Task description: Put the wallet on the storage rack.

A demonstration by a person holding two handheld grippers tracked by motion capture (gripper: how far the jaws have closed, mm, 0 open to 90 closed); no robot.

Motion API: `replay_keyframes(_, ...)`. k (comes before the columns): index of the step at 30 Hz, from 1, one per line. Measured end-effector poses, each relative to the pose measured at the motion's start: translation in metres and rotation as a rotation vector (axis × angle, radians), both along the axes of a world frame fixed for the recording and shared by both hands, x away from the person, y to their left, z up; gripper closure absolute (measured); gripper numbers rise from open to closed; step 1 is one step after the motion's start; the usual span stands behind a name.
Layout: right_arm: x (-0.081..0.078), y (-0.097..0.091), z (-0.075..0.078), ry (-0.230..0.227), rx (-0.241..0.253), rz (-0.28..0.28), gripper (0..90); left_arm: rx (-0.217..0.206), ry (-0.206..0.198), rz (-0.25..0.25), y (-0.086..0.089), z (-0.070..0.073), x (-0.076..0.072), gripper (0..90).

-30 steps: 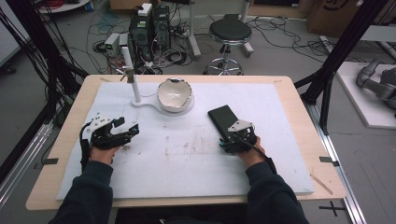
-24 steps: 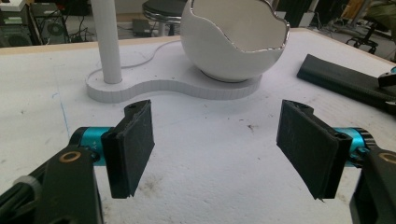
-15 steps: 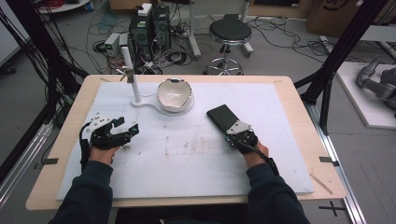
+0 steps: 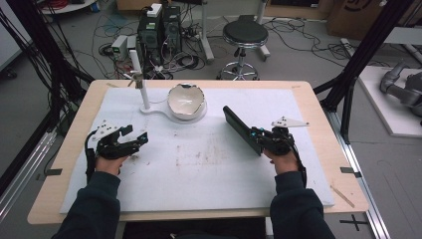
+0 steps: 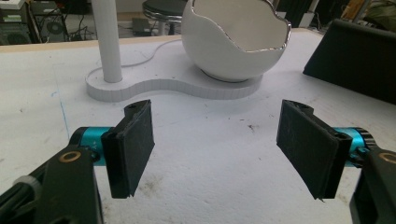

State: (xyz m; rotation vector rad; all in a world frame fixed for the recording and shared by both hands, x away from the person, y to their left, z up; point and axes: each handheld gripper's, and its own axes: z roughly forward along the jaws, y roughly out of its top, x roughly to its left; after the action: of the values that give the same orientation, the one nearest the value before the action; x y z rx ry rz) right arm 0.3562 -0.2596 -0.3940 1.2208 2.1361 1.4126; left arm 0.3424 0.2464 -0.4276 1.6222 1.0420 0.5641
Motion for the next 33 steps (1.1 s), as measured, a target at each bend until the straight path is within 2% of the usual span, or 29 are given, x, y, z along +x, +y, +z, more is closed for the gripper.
replay_keyframes(2, 0.000, -0.003, 0.001, 0.011, 0.020, -0.002, 82.3, 0.000, 0.001, 0.001, 0.000, 0.000, 0.000, 27.2)
replay_keyframes(3, 0.000, -0.004, 0.000, 0.010, -0.001, -0.014, 81.9, -0.004, 0.002, 0.002, 0.000, 0.000, 0.000, 27.3)
replay_keyframes(7, 0.004, -0.010, -0.002, -0.013, -0.017, -0.051, 78.3, -0.001, 0.000, 0.000, 0.000, 0.000, 0.000, 27.2)
replay_keyframes(11, 0.005, -0.014, -0.006, -0.019, -0.003, -0.041, 75.4, 0.000, 0.002, 0.000, 0.000, 0.000, 0.000, 27.3)
replay_keyframes(14, 0.005, -0.016, -0.008, -0.020, 0.000, -0.033, 65.8, -0.001, 0.002, 0.000, 0.000, 0.000, 0.000, 27.3)
replay_keyframes(16, 0.006, -0.016, -0.013, 0.001, -0.030, -0.008, 61.0, 0.000, 0.001, 0.001, 0.000, 0.000, 0.000, 27.3)
replay_keyframes(18, 0.005, -0.015, -0.020, 0.022, -0.053, 0.011, 60.7, 0.000, 0.001, 0.000, 0.000, 0.000, 0.000, 27.3)
replay_keyframes(22, 0.003, -0.018, -0.032, 0.018, -0.088, 0.045, 55.2, -0.003, 0.001, 0.001, -0.001, 0.000, 0.000, 27.3)
replay_keyframes(25, 0.004, -0.017, -0.036, 0.025, -0.134, 0.068, 51.0, -0.003, 0.001, 0.001, 0.000, 0.000, 0.000, 27.3)
replay_keyframes(26, 0.006, -0.016, -0.039, 0.038, -0.161, 0.081, 51.0, -0.002, 0.001, 0.000, 0.000, 0.000, 0.000, 27.2)
replay_keyframes(28, 0.009, -0.015, -0.046, 0.090, -0.174, 0.105, 51.1, 0.000, 0.001, -0.001, 0.000, 0.000, 0.000, 27.3)
replay_keyframes(30, 0.011, -0.014, -0.048, 0.106, -0.179, 0.109, 54.3, 0.000, 0.000, 0.000, 0.000, 0.000, -0.001, 27.3)
replay_keyframes(32, 0.010, -0.014, -0.046, 0.099, -0.181, 0.104, 64.7, 0.001, 0.001, -0.001, 0.000, 0.000, -0.001, 27.3)
replay_keyframes(33, 0.006, -0.016, -0.040, 0.043, -0.165, 0.089, 72.2, 0.001, 0.001, -0.001, 0.000, 0.000, -0.001, 27.3)
